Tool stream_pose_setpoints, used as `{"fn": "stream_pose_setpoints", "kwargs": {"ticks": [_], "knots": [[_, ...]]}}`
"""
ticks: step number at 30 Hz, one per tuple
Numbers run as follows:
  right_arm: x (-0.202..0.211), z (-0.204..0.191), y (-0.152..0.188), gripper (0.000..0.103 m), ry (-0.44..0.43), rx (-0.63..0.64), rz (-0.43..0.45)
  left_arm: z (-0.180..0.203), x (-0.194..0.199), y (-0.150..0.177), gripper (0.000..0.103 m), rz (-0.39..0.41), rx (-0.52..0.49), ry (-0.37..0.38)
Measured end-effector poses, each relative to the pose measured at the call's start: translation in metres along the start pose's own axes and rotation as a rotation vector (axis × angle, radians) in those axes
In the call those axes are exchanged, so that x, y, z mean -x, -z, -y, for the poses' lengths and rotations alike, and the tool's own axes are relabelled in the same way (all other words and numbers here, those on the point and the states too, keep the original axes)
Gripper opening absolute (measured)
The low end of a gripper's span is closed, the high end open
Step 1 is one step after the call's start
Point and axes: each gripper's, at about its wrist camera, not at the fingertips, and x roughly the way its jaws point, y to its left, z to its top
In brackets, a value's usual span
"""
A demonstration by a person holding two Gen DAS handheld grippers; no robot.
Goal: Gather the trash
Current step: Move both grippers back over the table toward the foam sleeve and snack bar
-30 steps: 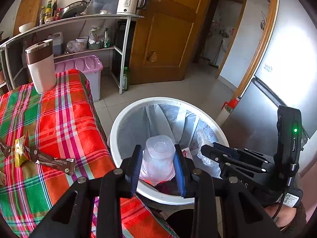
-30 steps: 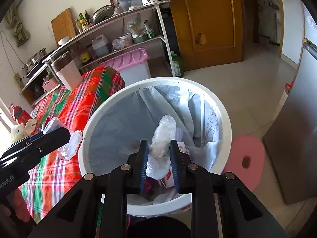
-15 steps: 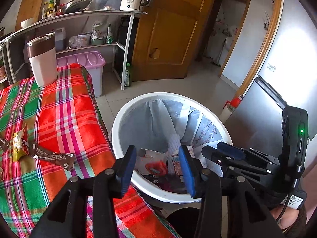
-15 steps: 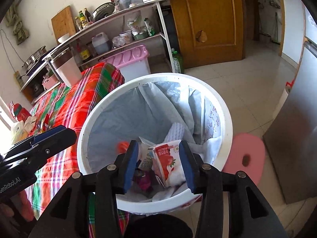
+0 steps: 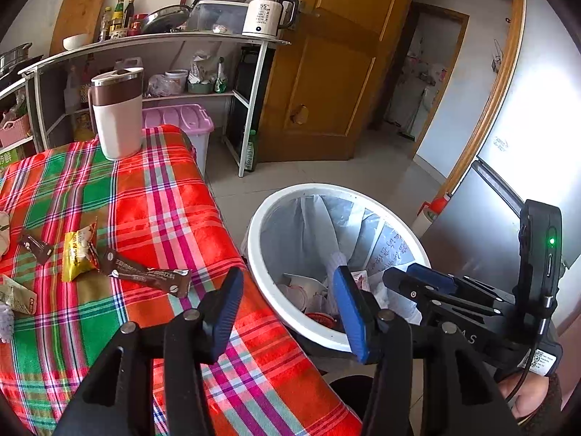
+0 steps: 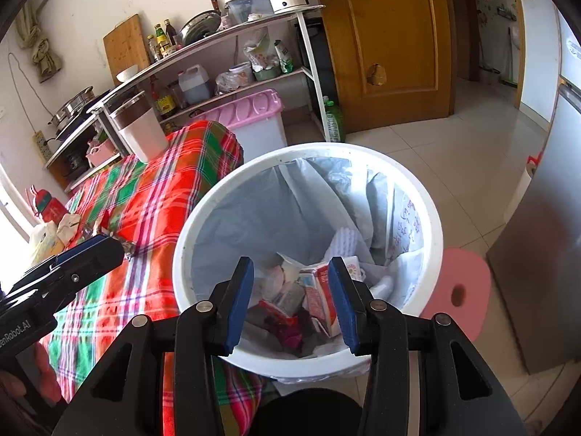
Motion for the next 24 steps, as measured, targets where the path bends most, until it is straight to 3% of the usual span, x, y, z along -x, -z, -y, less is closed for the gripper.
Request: {"fn": "stream_pose_setpoints", "kwargs": {"ticks": [12,24], "knots": [[0.003,-0.042,0.002,0.044,-0.068,0.059,0.029,-0.047,0.038,0.013,0.055,0.049,0.08,-0.091],[-0.013,-0.103,0.006,0.047,-0.148,0.16,0.007,-0.127,0.084,0.04,0.06,0.092,0.229,-0.245]]}}
